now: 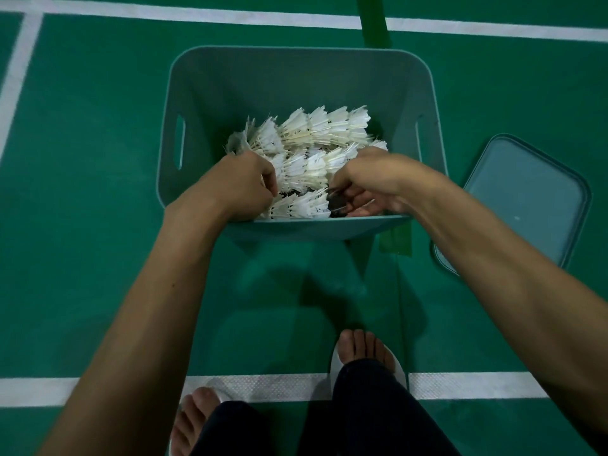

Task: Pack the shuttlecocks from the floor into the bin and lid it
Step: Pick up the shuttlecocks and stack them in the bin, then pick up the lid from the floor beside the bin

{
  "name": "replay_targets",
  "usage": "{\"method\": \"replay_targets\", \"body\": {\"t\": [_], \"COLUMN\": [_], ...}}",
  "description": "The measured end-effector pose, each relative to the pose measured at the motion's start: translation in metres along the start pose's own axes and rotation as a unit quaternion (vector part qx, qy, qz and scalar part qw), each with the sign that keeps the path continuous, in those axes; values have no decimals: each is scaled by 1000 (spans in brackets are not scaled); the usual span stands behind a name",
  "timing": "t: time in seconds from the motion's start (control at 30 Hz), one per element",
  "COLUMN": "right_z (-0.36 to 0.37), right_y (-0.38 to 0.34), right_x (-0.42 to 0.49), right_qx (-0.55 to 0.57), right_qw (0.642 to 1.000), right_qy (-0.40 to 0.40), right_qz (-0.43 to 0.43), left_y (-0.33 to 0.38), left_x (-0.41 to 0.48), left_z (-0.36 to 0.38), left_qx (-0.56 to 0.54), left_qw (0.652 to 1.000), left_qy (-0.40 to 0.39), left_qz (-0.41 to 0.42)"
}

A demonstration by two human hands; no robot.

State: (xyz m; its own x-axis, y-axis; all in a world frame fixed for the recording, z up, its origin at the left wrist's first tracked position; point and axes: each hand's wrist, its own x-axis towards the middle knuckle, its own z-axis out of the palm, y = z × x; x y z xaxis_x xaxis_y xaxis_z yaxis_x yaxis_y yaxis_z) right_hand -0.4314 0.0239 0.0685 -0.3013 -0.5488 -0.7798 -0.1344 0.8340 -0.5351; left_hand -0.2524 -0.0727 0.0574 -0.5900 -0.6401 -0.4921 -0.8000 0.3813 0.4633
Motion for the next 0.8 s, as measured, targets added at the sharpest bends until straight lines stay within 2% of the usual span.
{"method": "replay_targets", "body": {"t": [0.13,0.4,0.47,0.53,0.63,0.73,0.8], "right_z": [-4,1,-17,-40,-72,-95,-107], "right_y": [1,-4,4,16,38,74,105], "right_x": [0,-9,-30,-58,-97,-101,-88], "right_qx": [-189,-247,-246,-186,-46,-6,-18], "right_qw": [978,961,943,913,868,850,860], "right_qy": [70,105,191,313,437,491,490], "right_qz": [-48,-67,-115,-185,-233,-190,-141], "left_y": [4,12,16,30,75,134,164], "left_x": [-1,-7,-14,-22,-34,-48,-55], "left_z": [-2,-5,-7,-7,3,29,56], "left_qx": [4,20,45,71,35,-24,-13], "left_qw": [1000,999,999,991,960,919,898], "left_qy": [1,-18,15,104,247,266,261], "left_qz": [13,17,19,33,131,291,354]}}
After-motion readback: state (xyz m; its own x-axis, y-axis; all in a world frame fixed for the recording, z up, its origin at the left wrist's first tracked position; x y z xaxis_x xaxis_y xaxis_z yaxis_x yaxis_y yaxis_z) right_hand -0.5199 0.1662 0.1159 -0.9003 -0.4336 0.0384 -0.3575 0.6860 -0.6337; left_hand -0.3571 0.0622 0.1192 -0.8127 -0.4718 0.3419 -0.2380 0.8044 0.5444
